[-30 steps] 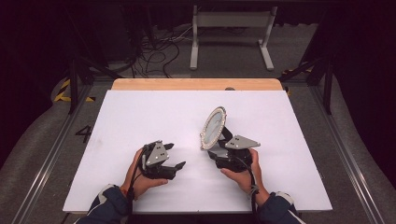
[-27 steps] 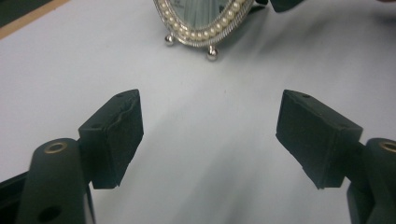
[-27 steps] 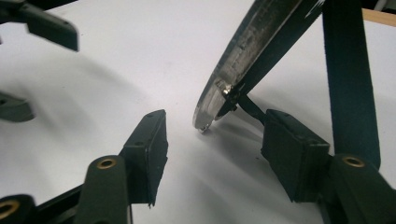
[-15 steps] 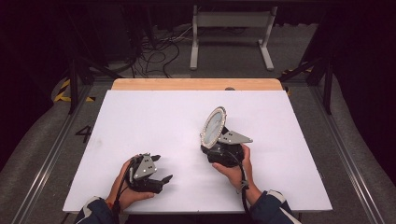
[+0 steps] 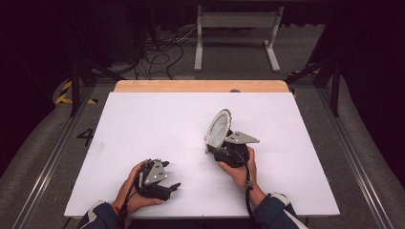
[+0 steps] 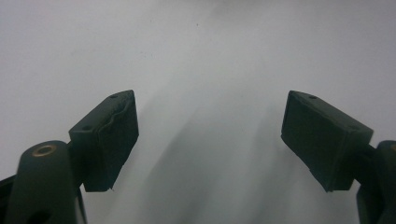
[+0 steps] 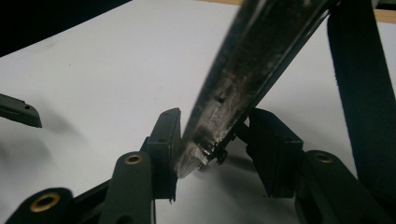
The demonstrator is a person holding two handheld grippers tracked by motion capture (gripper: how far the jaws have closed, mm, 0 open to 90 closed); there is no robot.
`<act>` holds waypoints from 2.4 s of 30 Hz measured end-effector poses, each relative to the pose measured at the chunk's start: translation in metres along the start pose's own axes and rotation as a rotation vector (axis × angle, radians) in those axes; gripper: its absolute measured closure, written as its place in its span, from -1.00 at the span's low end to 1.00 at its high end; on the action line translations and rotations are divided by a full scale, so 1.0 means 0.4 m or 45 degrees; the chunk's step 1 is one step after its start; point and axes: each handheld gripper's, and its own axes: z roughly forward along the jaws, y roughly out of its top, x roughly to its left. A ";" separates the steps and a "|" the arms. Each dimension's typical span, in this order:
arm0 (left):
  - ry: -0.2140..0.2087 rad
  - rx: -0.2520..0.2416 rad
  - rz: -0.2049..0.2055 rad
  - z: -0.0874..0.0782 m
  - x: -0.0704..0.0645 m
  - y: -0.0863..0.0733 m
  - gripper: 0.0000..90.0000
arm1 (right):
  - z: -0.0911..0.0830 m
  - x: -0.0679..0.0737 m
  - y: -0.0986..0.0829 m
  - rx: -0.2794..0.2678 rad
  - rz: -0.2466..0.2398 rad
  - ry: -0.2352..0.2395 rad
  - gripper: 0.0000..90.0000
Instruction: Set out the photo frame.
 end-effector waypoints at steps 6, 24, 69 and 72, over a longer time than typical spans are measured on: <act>0.011 -0.015 -0.017 -0.008 0.005 0.000 -0.58 | -0.006 -0.001 -0.001 0.019 -0.003 0.007 0.27; 0.017 -0.006 -0.016 -0.018 0.013 -0.002 -0.60 | -0.035 -0.013 -0.009 0.056 -0.032 0.054 0.39; -0.006 0.014 0.010 -0.009 0.002 0.000 -0.61 | -0.018 -0.010 -0.013 0.018 0.090 -0.025 0.49; -0.013 0.014 0.008 -0.008 0.003 0.000 -0.61 | -0.026 -0.020 -0.012 0.042 0.097 0.011 0.54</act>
